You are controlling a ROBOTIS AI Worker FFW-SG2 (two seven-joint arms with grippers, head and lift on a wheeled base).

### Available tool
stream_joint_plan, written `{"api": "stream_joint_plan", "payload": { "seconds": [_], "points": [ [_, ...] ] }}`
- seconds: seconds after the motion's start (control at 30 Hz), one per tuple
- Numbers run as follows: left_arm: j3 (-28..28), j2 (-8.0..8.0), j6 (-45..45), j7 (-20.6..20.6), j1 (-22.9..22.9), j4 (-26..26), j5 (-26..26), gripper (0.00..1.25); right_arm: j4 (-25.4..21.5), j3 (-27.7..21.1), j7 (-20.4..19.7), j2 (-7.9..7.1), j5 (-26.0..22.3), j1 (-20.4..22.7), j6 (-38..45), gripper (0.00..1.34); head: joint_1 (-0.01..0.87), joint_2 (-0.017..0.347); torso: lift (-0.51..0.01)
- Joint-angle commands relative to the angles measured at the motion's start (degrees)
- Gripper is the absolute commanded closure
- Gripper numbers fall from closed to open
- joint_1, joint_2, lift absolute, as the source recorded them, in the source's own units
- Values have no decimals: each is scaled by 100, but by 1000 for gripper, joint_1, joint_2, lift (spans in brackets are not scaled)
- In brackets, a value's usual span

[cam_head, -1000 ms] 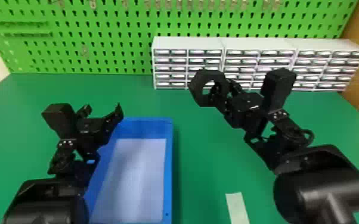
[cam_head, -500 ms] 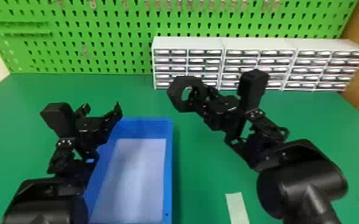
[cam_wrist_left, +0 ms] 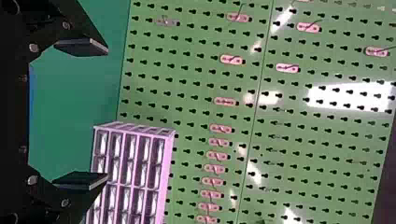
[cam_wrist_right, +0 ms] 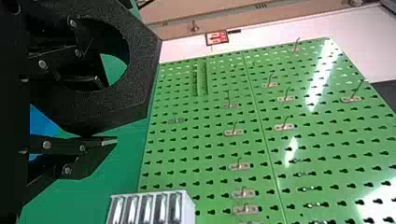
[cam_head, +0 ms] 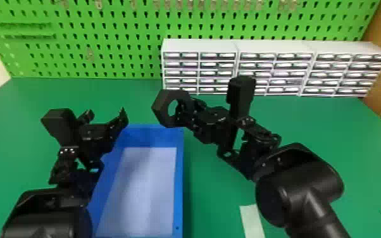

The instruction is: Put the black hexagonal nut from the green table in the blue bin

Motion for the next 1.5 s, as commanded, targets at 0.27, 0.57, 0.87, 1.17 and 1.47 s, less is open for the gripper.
{"api": "stream_joint_plan", "payload": {
  "seconds": [0.27, 0.57, 0.87, 1.17, 1.47],
  "points": [
    [77, 0, 1, 38, -41, 18, -46, 312, 117, 171, 136, 7, -138, -108, 232, 924, 686, 51, -97],
    [209, 0, 1, 38, -76, 26, -125, 312, 196, 285, 189, 7, -225, -152, 382, 924, 686, 51, -97],
    [235, 0, 1, 47, -129, 70, -151, 312, 249, 443, 233, -11, -322, -248, 470, 924, 686, 51, -97],
    [288, 0, 1, 47, -147, 70, -160, 312, 389, 654, 277, -37, -463, -310, 514, 924, 686, 51, -97],
    [297, 0, 1, 47, -164, 70, -178, 312, 521, 927, 295, -55, -612, -424, 540, 924, 686, 51, -97]
  ]
}}
